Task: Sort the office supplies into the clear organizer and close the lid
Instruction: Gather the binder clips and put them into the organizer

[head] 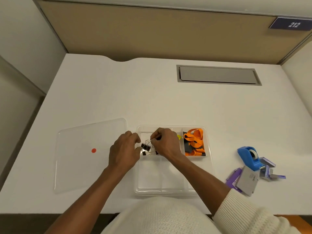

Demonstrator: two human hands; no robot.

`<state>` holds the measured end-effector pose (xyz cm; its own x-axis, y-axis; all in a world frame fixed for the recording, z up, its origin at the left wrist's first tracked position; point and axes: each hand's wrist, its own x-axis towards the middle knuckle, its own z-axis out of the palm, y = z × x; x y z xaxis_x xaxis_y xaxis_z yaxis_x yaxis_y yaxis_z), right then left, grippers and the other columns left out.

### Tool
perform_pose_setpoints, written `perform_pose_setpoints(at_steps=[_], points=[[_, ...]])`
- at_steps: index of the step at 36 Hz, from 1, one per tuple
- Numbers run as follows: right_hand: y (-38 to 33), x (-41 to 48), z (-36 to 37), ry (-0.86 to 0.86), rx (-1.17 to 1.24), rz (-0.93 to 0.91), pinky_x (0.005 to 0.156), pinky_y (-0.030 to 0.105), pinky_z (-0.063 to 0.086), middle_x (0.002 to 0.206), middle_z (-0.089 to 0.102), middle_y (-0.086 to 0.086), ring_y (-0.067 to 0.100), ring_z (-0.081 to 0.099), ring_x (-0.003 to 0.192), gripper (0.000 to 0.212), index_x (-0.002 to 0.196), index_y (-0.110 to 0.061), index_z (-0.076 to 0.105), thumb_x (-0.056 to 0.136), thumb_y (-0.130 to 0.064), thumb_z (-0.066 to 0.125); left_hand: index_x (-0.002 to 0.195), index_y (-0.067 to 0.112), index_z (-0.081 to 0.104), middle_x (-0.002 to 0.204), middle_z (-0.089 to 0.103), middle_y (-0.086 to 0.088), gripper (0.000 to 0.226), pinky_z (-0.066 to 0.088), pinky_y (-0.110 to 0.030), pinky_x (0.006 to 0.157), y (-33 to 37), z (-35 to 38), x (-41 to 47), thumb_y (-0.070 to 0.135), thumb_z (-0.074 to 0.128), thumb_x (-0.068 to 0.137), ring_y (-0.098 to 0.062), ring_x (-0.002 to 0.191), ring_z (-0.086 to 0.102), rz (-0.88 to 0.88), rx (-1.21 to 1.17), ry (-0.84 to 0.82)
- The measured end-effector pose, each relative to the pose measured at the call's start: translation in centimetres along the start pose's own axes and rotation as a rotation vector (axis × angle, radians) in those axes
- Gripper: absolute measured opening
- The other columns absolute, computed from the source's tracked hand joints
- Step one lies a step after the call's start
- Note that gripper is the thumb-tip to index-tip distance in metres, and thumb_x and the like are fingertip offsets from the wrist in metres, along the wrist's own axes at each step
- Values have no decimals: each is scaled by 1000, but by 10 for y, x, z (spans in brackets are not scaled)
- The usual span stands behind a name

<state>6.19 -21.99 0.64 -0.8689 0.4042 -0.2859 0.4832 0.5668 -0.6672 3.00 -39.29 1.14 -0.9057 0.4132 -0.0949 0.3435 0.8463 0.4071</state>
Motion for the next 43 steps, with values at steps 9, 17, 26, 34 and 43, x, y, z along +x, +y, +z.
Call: perform_pose_setpoints(at_steps=[9,17,26,34,43], points=[[-5,7,30,1,-486,-350,65,40,58,97,62,12,30,63,82,9,97,-6,70,90,-9,65,100,26,64,77,62,19,28,61,-34,70,-6,16,-20,39,85,86,-13,74,66,-332,-214,-42],[-9,6,32,66,-532,-492,53,36,42,97,61,18,35,59,87,27,103,-1,65,98,-28,64,94,25,67,87,75,2,24,55,-32,70,-3,16,-19,41,83,87,-24,81,71,-418,-198,-92],[11,-28,-18,145,-342,-441,63,39,54,106,63,8,25,59,98,18,108,-11,71,96,-22,64,99,21,67,91,72,0,26,59,-35,70,11,2,-18,46,74,94,-24,78,68,-332,92,-168],[69,-69,-73,275,-168,-239,67,39,57,102,61,-3,15,59,86,12,104,-21,72,95,-27,68,107,11,60,102,67,-6,36,40,-34,63,65,-9,-20,47,61,101,-30,91,67,-106,337,-86],[164,-95,-129,501,-123,63,67,21,54,107,66,-8,6,64,85,16,107,-26,70,92,-31,75,109,22,64,106,69,4,29,54,-37,74,169,18,-7,49,62,99,-23,99,67,373,187,-166]])
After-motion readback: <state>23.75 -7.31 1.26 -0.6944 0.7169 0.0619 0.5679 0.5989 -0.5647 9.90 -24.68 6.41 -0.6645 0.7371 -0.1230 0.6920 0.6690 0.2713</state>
